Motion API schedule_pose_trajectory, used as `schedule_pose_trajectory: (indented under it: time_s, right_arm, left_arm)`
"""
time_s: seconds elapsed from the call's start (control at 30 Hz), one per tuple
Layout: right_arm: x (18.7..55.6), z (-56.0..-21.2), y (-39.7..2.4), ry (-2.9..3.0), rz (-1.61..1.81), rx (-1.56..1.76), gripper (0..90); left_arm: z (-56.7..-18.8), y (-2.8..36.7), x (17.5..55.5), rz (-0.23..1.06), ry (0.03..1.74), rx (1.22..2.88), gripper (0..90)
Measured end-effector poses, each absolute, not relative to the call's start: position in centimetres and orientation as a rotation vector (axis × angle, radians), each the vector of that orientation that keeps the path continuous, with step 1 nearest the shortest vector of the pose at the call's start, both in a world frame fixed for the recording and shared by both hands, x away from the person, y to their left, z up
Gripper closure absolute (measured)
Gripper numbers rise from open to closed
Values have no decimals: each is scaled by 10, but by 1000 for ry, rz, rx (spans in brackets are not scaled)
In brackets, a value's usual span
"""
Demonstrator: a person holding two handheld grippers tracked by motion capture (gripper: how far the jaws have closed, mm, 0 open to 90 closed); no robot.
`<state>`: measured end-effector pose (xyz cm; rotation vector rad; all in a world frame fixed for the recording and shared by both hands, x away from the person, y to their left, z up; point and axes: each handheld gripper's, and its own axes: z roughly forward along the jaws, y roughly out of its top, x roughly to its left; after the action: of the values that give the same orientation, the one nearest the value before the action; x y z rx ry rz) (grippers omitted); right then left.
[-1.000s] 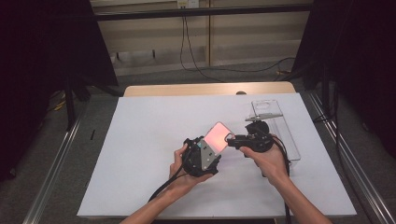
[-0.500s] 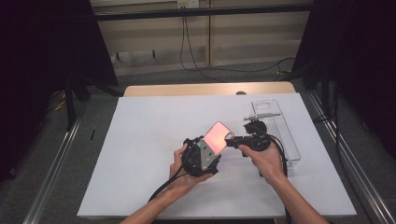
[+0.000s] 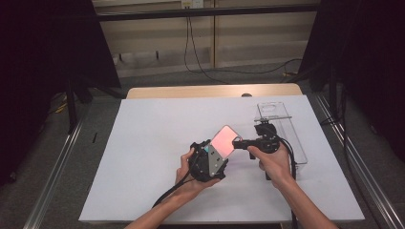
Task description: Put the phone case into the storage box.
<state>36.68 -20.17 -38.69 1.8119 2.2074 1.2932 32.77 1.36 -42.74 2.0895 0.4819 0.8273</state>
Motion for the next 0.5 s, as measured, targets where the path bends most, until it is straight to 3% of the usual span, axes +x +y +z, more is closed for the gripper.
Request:
schedule_pose_trajectory:
  time_s: [0.5]
  right_arm:
    - [368,-390,-205,2183,1360,1893,716]
  left_arm:
    - [-427,14,328,841,475,2089,169]
